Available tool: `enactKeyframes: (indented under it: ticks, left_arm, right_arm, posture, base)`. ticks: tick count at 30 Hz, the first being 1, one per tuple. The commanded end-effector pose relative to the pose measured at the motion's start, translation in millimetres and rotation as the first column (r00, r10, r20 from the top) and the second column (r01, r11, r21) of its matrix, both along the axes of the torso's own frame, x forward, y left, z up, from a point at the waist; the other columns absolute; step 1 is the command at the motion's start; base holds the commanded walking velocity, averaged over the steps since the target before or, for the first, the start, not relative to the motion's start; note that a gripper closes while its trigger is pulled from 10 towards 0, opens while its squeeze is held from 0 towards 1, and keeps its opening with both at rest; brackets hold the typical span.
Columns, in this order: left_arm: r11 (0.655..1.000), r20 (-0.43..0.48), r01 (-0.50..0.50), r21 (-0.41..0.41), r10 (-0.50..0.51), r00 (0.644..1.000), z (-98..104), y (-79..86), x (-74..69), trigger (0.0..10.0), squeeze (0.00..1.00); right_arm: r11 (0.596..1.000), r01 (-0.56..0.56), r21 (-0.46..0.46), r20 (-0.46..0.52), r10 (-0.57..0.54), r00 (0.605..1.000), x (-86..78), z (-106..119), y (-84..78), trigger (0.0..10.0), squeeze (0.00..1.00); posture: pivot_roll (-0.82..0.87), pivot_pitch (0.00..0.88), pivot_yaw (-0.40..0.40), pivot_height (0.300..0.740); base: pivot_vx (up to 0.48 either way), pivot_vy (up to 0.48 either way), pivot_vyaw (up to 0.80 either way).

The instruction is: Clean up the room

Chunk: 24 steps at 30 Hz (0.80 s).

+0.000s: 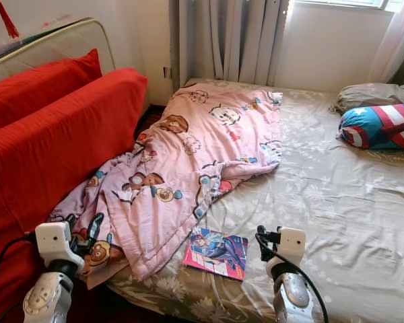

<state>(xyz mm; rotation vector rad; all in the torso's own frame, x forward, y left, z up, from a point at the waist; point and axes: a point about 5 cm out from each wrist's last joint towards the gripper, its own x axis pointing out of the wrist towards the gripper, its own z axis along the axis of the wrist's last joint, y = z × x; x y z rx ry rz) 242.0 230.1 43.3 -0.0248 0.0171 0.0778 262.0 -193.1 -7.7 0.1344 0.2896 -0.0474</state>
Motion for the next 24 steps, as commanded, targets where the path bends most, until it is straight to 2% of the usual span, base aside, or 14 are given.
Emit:
enactKeyframes:
  ticks: [1,10,15,24]
  left_arm:
    - [1.0,0.005,0.001,-0.004,-0.001,1.0,3.4,-0.7,-0.3,10.0,0.0]
    - [1.0,-0.019,0.006,-0.012,-0.006,1.0,4.4,-1.6,-0.4,10.0,0.0]
    - [1.0,-0.028,0.023,-0.004,-0.023,0.999,4.3,-2.7,-0.5,10.0,0.0]
    - [1.0,-0.025,0.017,-0.004,-0.017,1.0,7.1,-1.3,2.0,10.0,0.0]
  right_arm:
    - [1.0,-0.024,-0.018,0.005,0.025,1.0,5.4,4.2,2.3,10.0,0.0]
    - [0.999,-0.038,-0.036,0.004,0.038,0.999,6.2,4.9,4.4,10.0,0.0]
    - [1.0,-0.022,-0.022,0.032,0.023,0.999,5.8,7.0,2.8,10.0,0.0]
    - [0.999,-0.033,-0.034,0.01,0.033,0.999,8.7,7.3,2.9,10.0,0.0]
  posture:
    - [0.04,0.0,-0.023,0.731]
    - [0.03,0.0,-0.021,0.676]
    - [0.03,0.0,-0.02,0.676]
    - [0.03,0.0,-0.021,0.671]
  base:
    - [0.0,0.0,0.0]
    - [0.0,0.0,0.0]
    - [0.0,0.0,0.0]
    - [0.0,0.0,0.0]
